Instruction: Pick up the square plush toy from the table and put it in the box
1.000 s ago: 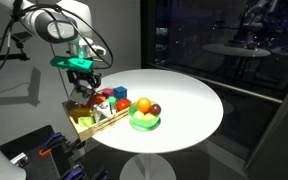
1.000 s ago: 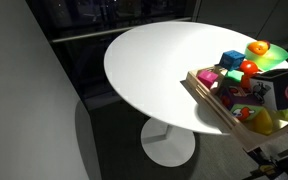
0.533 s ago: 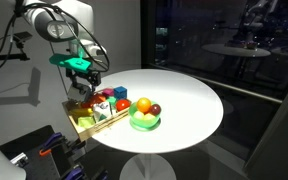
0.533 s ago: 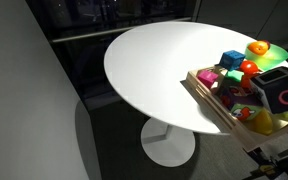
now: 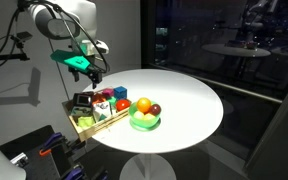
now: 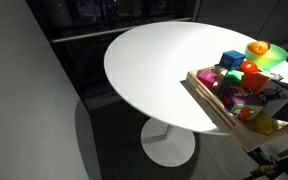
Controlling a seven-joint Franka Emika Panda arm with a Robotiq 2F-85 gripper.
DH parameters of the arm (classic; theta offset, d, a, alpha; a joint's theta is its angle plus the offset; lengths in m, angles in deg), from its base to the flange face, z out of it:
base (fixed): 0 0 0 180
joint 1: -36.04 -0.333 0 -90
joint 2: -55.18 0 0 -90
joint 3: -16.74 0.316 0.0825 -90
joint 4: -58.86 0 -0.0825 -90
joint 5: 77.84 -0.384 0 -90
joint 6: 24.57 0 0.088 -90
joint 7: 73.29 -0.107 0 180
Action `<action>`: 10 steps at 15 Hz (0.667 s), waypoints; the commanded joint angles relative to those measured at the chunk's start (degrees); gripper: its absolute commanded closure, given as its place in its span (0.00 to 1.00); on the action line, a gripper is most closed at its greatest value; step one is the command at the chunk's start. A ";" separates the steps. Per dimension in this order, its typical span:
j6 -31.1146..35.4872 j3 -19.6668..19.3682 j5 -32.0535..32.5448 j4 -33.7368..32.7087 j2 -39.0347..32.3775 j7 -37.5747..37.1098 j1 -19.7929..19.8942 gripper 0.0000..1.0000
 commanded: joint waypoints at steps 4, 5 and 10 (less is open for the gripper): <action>-1.47 0.17 -1.97 -2.74 0.31 -3.72 1.73 0.00; -1.48 0.19 -2.11 -3.01 0.62 -4.53 1.83 0.00; -1.17 1.38 -0.35 -4.56 2.01 -10.64 2.94 0.00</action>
